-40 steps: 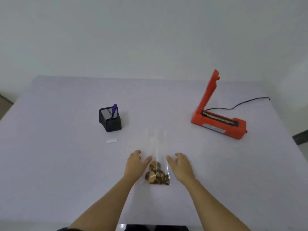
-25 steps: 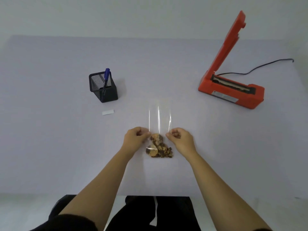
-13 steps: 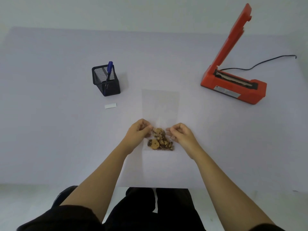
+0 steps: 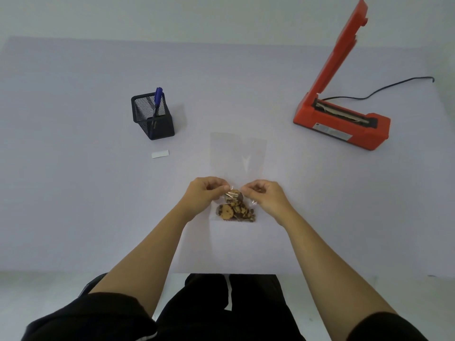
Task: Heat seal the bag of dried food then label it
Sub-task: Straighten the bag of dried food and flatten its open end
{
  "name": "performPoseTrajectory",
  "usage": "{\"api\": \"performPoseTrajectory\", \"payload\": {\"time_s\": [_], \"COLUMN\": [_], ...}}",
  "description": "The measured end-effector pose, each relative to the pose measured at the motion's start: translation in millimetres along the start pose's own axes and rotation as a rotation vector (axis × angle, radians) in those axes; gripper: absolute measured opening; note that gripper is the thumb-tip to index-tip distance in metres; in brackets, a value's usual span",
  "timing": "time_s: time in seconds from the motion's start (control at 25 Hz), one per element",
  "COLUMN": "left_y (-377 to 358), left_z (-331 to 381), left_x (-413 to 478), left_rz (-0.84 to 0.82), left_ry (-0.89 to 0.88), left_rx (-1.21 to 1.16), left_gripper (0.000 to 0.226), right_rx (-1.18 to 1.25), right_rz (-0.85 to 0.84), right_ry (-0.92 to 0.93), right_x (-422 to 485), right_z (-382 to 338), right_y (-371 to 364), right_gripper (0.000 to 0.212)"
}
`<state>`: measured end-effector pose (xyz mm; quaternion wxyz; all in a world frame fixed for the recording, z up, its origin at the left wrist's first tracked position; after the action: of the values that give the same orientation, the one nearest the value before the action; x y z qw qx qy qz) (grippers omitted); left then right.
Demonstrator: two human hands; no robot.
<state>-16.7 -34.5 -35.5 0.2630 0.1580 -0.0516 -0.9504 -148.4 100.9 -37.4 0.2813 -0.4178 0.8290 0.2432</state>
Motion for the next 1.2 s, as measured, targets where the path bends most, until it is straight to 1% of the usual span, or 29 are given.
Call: {"api": "performPoseTrajectory", "payload": {"time_s": [0.12,0.24,0.36,0.44,0.48,0.6,0.64,0.72,0.8,0.84,0.92,1.0,1.08,1.12,1.2], "left_y": [-4,-14,-22,-22,-22,-23,-23,-20,-20,-20,-16,-11,-9,-9,-8], "left_z": [-3,-4,-6,-11,-12,-8,-9,-13,-18,-18,-19,-19,-19,-19,-20], "left_x": [-5,-12,-15,-16,-18,-21,-21,-17,-13,-11,-8,-6,-3,-2,1], "left_rz": [0.06,0.229,0.363,0.373,0.364,0.368,0.371,0.385,0.382,0.36,0.341,0.326,0.252,0.214,0.169], "left_ry": [0.003,-0.047,-0.092,-0.125,-0.173,-0.41,-0.453,-0.471,-0.416,-0.37,-0.274,-0.182,-0.102,-0.071,-0.04], "left_rx": [0.027,0.221,0.345,0.425,0.484,0.672,0.703,0.717,0.682,0.624,0.444,0.222,0.033,-0.021,-0.056], "left_gripper": [0.017,0.028,0.031,0.031,0.031,0.031,0.027,0.026,0.034,0.035,0.023,0.011,0.008,0.01,0.012], "right_rx": [0.02,-0.008,-0.029,-0.007,0.027,0.126,0.138,0.139,0.149,0.157,0.153,0.135,0.128,0.137,0.158], "right_rz": [0.056,0.122,0.157,0.131,0.126,0.126,0.124,0.124,0.114,0.098,0.049,0.004,-0.003,-0.003,-0.017], "right_ry": [0.032,0.068,0.115,0.135,0.127,0.107,0.111,0.125,0.132,0.123,0.088,0.065,0.06,0.055,0.029], "right_x": [0,-5,-7,-5,-4,-2,-1,0,-1,0,2,6,9,9,11], "right_z": [0,2,8,14,16,23,24,25,26,27,27,25,22,20,20], "right_y": [-2,-10,-18,-19,-16,-11,-11,-12,-11,-11,-11,-11,-12,-11,-11], "right_gripper": [0.004,0.006,0.004,0.006,0.007,0.01,0.011,0.013,0.01,0.007,0.003,0.004,0.009,0.011,0.012]}}
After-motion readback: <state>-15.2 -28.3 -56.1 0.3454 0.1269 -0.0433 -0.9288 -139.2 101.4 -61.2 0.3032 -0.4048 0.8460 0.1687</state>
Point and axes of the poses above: each hand's wrist, its own x-axis towards the middle knuckle, its own y-axis out of the back of the hand, z = x × y, the point moved 4 cm from there along x, towards the middle knuckle, and after that the axes turned 13 degrees about -y, right-handed, at the moved point
